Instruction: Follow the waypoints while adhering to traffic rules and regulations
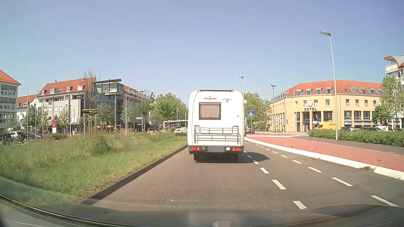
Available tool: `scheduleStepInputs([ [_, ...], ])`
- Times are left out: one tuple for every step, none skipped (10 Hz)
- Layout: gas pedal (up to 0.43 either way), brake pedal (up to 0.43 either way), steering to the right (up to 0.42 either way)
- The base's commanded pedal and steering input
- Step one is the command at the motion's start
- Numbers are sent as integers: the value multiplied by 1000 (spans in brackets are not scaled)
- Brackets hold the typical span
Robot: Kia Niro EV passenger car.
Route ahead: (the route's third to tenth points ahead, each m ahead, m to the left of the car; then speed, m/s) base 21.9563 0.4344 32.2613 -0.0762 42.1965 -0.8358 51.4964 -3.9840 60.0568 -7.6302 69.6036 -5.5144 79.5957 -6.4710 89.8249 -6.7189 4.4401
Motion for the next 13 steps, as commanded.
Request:
scheduleStepInputs([
  [0, 116, 21],
  [0, 116, 17],
  [0, 116, 17],
  [0, 110, 18],
  [0, 110, 18],
  [0, 104, 18],
  [0, 98, 20],
  [0, 91, 22],
  [0, 98, 22],
  [0, 91, 22],
  [0, 91, 24],
  [0, 91, 26],
  [0, 91, 28],
])
